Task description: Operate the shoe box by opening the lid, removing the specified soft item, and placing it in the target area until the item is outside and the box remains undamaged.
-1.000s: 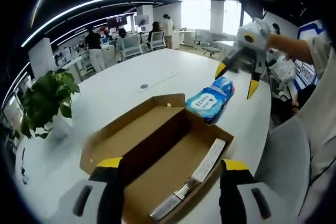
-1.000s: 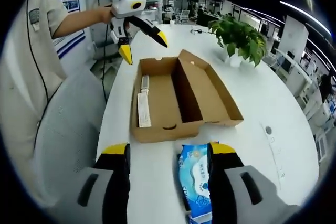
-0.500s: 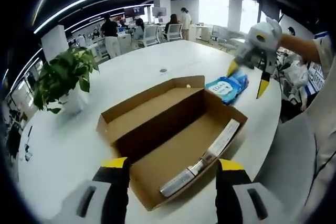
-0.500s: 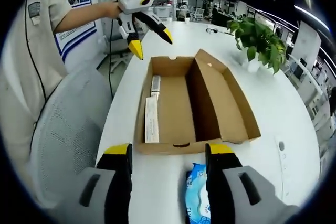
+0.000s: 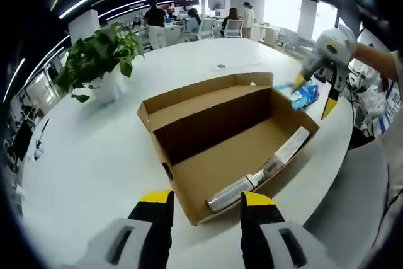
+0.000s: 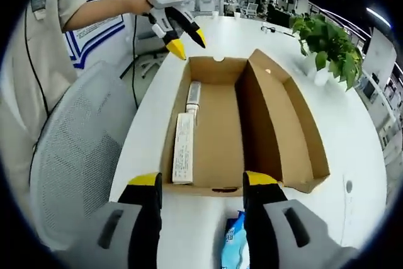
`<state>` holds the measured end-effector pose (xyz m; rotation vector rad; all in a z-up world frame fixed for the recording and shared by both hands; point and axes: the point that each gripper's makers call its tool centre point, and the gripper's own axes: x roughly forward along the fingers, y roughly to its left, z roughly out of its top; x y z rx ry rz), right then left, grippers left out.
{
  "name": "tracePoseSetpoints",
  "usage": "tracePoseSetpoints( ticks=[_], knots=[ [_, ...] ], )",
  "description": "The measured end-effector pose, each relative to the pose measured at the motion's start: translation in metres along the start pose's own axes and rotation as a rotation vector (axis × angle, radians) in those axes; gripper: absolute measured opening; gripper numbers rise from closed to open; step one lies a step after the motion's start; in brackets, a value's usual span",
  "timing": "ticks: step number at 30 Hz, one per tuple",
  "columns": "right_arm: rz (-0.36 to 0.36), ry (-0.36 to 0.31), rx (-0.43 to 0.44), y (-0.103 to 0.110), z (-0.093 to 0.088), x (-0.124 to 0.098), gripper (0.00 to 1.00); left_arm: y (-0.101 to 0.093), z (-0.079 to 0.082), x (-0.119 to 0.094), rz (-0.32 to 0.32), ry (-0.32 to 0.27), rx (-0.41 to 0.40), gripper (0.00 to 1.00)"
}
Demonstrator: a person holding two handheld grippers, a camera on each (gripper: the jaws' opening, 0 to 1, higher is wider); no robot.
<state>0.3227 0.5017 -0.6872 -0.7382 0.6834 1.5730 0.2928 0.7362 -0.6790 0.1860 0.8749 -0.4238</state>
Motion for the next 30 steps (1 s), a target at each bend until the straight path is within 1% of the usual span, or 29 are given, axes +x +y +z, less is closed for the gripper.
tracePoseSetpoints(
  ticks=[4,7,11,13,14,15,18,21,23,27,30],
  knots=[
    [0.018,0.024,-0.015,-0.001,-0.001,0.010,0.46,0.006,-0.006,0.004,0.014,0.006,-0.041,0.32],
    [0.037,0.038,-0.025,0.000,-0.001,0.019,0.46,0.014,-0.013,0.008,0.045,0.020,-0.071,0.28],
    [0.062,0.057,-0.029,0.001,-0.002,0.028,0.45,0.014,-0.021,0.014,0.045,0.035,-0.099,0.24],
    [0.078,0.072,-0.036,0.001,-0.004,0.033,0.44,0.014,-0.025,0.016,0.050,0.045,-0.095,0.21],
    [0.086,0.075,-0.033,0.000,-0.004,0.035,0.44,0.014,-0.023,0.016,0.048,0.035,-0.102,0.20],
    [0.094,0.080,-0.029,0.001,-0.004,0.036,0.44,0.016,-0.024,0.016,0.052,0.033,-0.125,0.20],
    [0.112,0.105,-0.041,0.002,-0.007,0.041,0.43,0.019,-0.027,0.016,0.059,0.038,-0.135,0.15],
    [0.129,0.113,-0.035,0.004,-0.006,0.046,0.43,0.019,-0.028,0.015,0.056,0.026,-0.167,0.14],
    [0.134,0.116,-0.034,0.004,-0.006,0.048,0.43,0.019,-0.028,0.016,0.057,0.021,-0.192,0.13],
    [0.147,0.126,-0.024,0.008,-0.005,0.053,0.40,0.024,-0.031,0.018,0.083,0.023,-0.229,0.07],
    [0.145,0.125,-0.004,0.010,-0.003,0.054,0.38,0.024,-0.031,0.017,0.082,0.018,-0.258,0.06]
  ],
)
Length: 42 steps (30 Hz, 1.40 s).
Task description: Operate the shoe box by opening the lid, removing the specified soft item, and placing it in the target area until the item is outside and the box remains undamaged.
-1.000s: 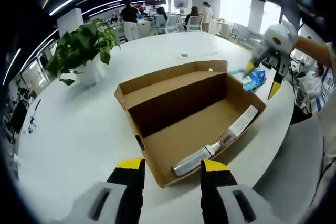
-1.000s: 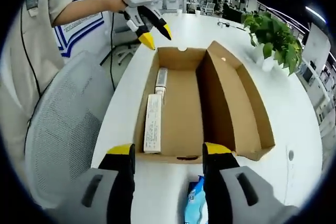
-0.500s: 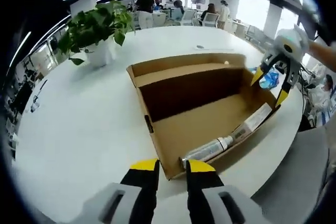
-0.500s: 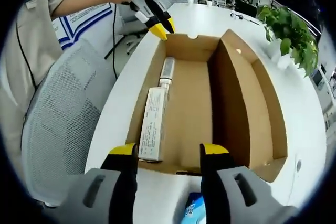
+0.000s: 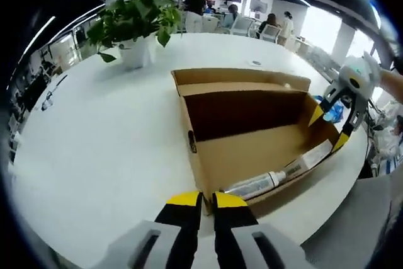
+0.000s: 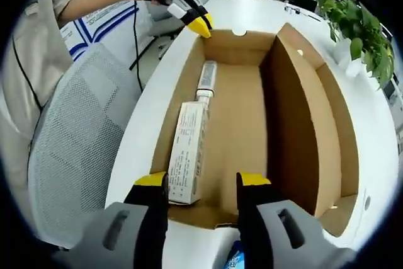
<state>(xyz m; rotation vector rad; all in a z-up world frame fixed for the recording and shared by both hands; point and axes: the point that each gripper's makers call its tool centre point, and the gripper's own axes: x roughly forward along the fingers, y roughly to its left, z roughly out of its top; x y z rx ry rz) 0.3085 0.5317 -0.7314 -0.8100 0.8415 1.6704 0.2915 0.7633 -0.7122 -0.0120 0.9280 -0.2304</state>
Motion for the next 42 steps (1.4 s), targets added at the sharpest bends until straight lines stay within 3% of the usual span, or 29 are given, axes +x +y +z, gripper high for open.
tracePoseSetpoints(
  ticks=[4,13,17,25,30,33,42],
  knots=[
    [-0.003,0.005,0.005,0.003,0.000,0.000,0.35,-0.001,0.000,0.000,0.005,-0.015,-0.038,0.06],
    [-0.043,0.013,-0.013,-0.001,-0.001,-0.004,0.33,-0.002,0.000,-0.001,0.014,-0.025,-0.049,0.06],
    [-0.052,0.007,-0.018,-0.002,0.000,-0.005,0.27,-0.002,0.000,-0.001,0.014,-0.021,-0.049,0.06],
    [-0.023,-0.016,0.020,0.003,0.006,0.000,0.28,-0.002,-0.001,-0.001,0.016,-0.019,-0.055,0.05],
    [-0.015,-0.004,0.026,0.006,0.006,0.007,0.25,-0.002,-0.001,-0.001,0.016,-0.021,-0.059,0.05],
    [-0.019,0.013,0.017,0.008,0.004,0.012,0.16,-0.002,0.000,-0.001,0.014,-0.024,-0.064,0.06],
    [-0.026,0.027,0.043,0.009,0.003,0.012,0.16,-0.002,0.000,-0.001,0.013,-0.027,-0.072,0.05]
  ],
)
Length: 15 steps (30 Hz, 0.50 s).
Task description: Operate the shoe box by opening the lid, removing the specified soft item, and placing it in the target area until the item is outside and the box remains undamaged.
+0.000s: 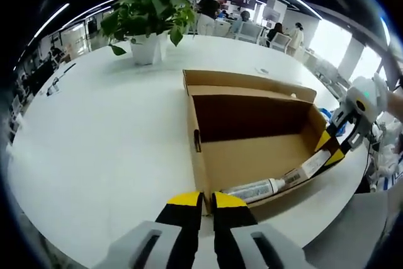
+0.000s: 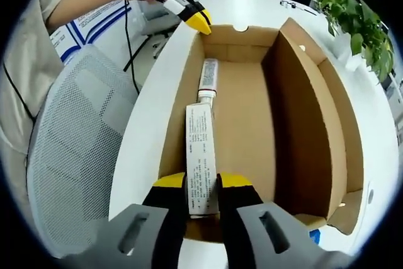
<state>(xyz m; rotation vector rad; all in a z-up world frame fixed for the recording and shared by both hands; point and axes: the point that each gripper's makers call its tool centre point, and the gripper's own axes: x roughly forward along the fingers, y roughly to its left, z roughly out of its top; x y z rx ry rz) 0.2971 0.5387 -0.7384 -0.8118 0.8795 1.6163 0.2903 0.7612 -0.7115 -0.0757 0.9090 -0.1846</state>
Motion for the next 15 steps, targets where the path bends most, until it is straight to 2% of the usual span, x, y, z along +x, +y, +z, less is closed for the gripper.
tracePoseSetpoints(
  ticks=[15],
  knots=[
    [-0.033,-0.034,-0.005,0.005,0.011,-0.017,0.15,0.000,-0.001,0.000,0.004,0.007,-0.004,0.06]
  ],
)
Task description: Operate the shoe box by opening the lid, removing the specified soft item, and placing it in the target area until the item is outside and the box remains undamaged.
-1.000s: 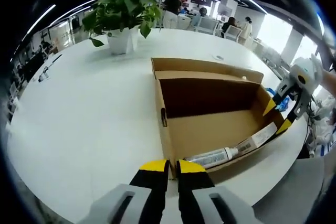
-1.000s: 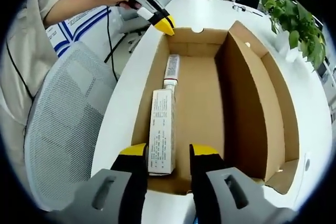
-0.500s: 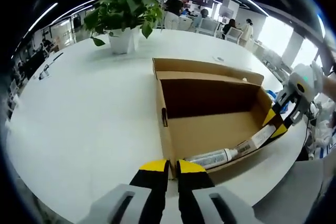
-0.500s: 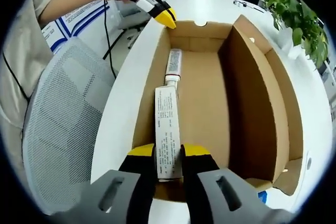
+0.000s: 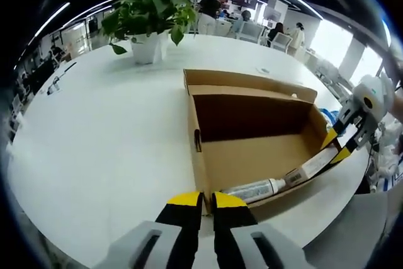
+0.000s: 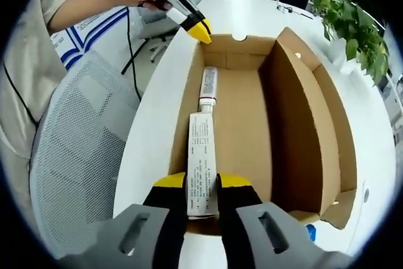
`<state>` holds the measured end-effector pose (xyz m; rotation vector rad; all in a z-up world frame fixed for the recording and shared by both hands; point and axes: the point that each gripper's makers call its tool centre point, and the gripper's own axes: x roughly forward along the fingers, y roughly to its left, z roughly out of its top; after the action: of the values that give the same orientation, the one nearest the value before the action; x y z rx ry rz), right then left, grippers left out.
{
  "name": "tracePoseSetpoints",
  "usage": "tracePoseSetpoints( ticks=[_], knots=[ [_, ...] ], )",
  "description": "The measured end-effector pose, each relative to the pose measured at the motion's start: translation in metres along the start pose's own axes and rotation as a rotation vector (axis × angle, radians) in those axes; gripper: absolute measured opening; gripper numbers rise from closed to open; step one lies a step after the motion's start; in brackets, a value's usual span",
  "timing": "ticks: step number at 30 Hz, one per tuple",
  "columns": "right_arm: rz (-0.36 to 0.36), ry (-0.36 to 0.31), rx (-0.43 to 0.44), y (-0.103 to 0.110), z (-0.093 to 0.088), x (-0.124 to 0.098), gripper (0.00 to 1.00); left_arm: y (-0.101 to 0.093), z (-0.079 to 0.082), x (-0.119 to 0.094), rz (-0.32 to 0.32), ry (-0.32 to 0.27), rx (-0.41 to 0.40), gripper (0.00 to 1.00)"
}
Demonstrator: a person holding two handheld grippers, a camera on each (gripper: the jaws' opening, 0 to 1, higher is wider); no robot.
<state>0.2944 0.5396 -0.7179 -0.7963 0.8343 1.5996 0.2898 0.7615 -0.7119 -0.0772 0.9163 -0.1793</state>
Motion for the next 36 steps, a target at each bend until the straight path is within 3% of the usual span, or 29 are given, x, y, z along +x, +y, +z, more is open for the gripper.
tracePoseSetpoints(
  ticks=[15,25,36],
  knots=[
    [-0.074,-0.065,-0.047,0.001,0.031,-0.041,0.15,0.000,0.000,0.001,0.015,0.021,0.048,0.06],
    [-0.106,-0.091,-0.091,0.005,0.040,-0.065,0.15,-0.004,0.000,-0.002,0.024,0.038,0.070,0.06],
    [-0.134,-0.102,-0.109,0.005,0.038,-0.088,0.15,-0.006,0.000,-0.002,0.030,0.068,0.093,0.06]
  ],
)
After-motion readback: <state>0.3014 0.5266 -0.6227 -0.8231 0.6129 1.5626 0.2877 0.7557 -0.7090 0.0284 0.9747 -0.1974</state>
